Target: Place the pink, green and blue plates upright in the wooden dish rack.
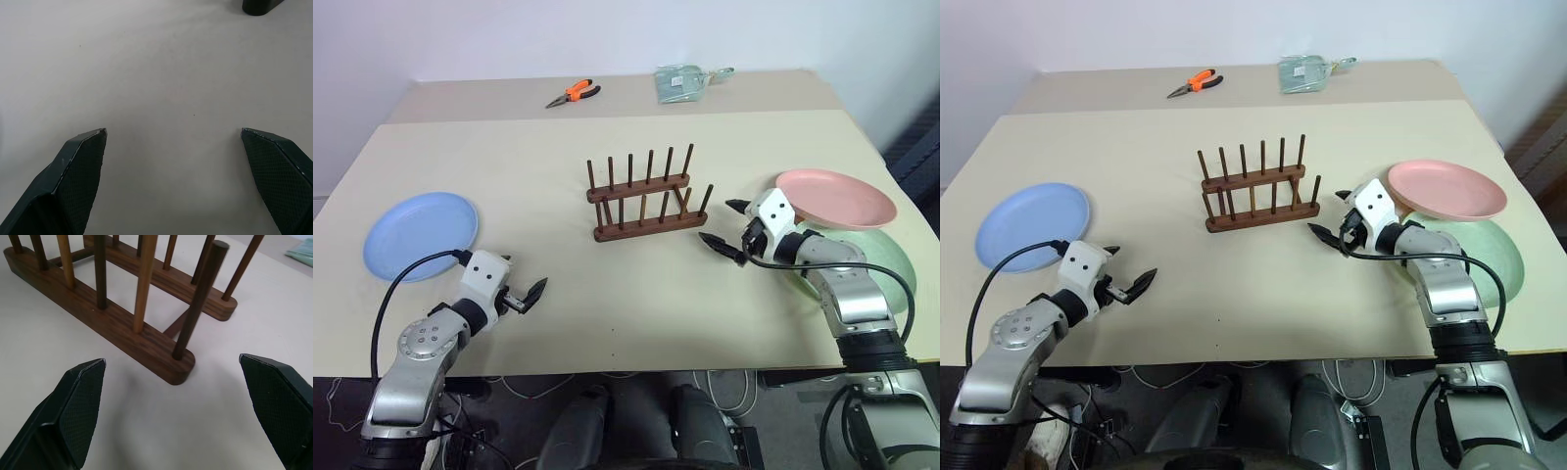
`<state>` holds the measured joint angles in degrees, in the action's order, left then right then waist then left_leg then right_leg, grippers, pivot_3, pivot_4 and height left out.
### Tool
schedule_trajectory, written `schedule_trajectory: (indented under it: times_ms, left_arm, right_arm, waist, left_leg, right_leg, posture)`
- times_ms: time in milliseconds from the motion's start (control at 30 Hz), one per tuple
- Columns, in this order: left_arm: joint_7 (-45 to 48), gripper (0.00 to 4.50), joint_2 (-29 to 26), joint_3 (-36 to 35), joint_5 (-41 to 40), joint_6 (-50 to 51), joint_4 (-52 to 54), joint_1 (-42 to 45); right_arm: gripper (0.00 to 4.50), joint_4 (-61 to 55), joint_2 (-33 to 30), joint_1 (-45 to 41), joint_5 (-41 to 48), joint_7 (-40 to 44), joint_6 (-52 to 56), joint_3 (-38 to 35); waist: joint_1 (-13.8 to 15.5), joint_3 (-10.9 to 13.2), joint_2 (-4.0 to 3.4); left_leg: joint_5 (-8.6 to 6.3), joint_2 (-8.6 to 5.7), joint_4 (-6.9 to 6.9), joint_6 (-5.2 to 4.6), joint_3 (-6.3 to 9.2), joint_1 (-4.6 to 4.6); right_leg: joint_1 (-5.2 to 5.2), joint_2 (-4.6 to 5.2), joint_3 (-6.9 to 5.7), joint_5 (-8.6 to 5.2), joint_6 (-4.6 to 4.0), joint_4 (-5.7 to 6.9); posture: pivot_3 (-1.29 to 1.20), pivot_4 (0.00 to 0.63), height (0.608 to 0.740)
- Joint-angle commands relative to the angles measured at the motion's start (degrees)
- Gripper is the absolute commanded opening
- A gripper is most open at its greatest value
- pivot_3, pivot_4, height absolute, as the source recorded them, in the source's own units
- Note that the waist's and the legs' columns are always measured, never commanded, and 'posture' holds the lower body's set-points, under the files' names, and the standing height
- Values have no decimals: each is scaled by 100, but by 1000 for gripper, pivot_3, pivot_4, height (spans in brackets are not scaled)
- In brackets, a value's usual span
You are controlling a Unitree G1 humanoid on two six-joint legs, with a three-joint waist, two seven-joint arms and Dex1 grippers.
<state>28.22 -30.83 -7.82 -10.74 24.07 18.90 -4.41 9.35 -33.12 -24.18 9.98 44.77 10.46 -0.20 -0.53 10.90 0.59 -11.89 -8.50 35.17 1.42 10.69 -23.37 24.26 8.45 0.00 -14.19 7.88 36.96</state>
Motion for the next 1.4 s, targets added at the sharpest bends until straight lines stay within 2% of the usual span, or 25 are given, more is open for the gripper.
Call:
schedule_trajectory:
  times_ms: [33,167,400,500,667,833,967,1067,1300,1400]
  left_arm:
    - [-64,4500,8,-90,-2,-37,169,50]
    - [-130,4500,52,-58,6,-17,185,86]
    - [149,4500,32,236,-25,-130,103,294]
    - [466,4500,112,661,-122,-121,208,491]
    - [909,4500,587,1653,-206,-182,283,1122]
    - [848,4500,893,1960,-86,-243,188,1394]
    - [728,4500,965,1962,-48,-249,185,1394]
    - [709,4500,955,1950,-63,-267,248,1341]
    - [620,4500,918,1801,-120,-269,335,1240]
    - [622,4500,923,1781,-118,-300,301,1277]
  right_arm:
    - [4467,60,68,-215,-88,-66,-198,15]
    - [4467,251,60,-317,-114,-70,-159,10]
    - [4467,226,-176,-413,-647,-568,-526,-46]
    - [4467,-62,-546,-404,-901,-734,-536,-201]
    - [4467,3,-1353,-407,-1607,-1214,-211,-331]
    - [4467,532,-1298,-724,-1969,-1354,27,11]
    - [4467,1612,-1059,-1294,-2278,-1543,17,384]
    - [3648,2307,-950,-1650,-2491,-1758,-43,545]
    - [63,2523,-790,-1893,-2433,-1772,62,536]
    - [63,2148,-836,-1803,-2482,-1878,92,486]
  waist:
    - [-19,0,0]
    - [-12,0,0]
    - [-6,0,0]
    - [0,1,-2]
    - [113,0,1]
    - [7,0,0]
    - [-45,1,2]
    - [-25,2,2]
    - [-12,2,2]
    - [-24,2,1]
  left_leg:
    - [0,0,0,0,0,0]
    - [0,2,0,0,0,0]
    - [0,2,0,1,-1,0]
    - [0,-1,0,1,-5,0]
    - [0,-5,7,0,-14,-5]
    - [-1,15,2,-1,-33,-2]
    - [0,27,4,-1,-64,3]
    - [0,33,4,-1,-81,7]
    - [-1,34,4,-3,-83,6]
    - [-1,38,4,-3,-85,6]
  right_leg:
    - [0,0,0,0,0,1]
    - [1,-3,0,0,-1,1]
    - [1,-2,0,1,-1,1]
    - [1,0,1,1,-1,0]
    - [1,5,2,1,0,-2]
    - [5,-13,11,3,-2,-2]
    - [5,-27,30,8,-13,-3]
    - [7,-39,55,14,-15,-4]
    - [10,-48,80,22,-4,-18]
    - [14,-53,90,26,-5,-18]
  posture:
    - [0,150,740]
    - [0,150,740]
    - [0,150,740]
    - [0,150,740]
    - [0,150,740]
    - [0,150,740]
    - [0,150,740]
    - [0,150,740]
    - [0,150,740]
    - [0,150,740]
